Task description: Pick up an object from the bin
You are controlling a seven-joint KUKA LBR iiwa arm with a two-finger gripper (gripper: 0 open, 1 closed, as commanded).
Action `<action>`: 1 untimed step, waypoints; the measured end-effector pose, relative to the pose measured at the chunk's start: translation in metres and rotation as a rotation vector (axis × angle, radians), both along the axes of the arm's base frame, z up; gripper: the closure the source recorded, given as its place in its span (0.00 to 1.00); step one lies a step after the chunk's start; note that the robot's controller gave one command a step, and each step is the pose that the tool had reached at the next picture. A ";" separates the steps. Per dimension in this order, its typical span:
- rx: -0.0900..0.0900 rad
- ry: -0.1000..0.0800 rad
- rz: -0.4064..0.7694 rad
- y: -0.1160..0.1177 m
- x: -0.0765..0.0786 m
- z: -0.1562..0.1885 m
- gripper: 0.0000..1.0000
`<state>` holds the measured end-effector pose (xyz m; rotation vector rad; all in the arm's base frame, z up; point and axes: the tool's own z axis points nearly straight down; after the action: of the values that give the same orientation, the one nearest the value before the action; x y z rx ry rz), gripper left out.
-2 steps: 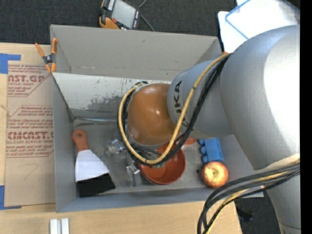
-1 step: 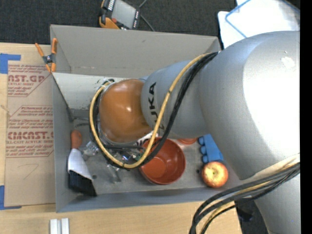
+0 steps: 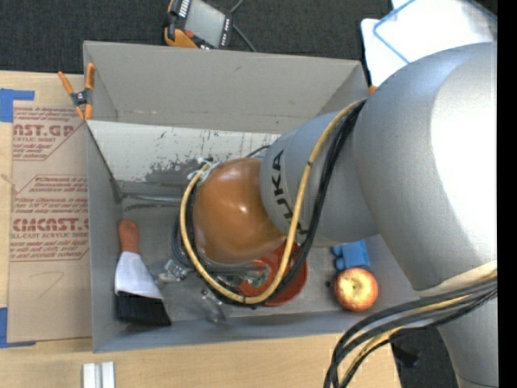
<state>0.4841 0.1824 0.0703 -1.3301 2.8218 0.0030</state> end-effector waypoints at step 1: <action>-0.014 0.000 0.291 0.043 0.020 0.000 0.00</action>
Offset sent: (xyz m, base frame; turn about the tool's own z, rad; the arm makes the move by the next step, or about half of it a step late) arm 0.0016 0.0502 -0.0003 -0.3460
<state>0.5045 0.2252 0.0706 -1.7293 2.6039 -0.0124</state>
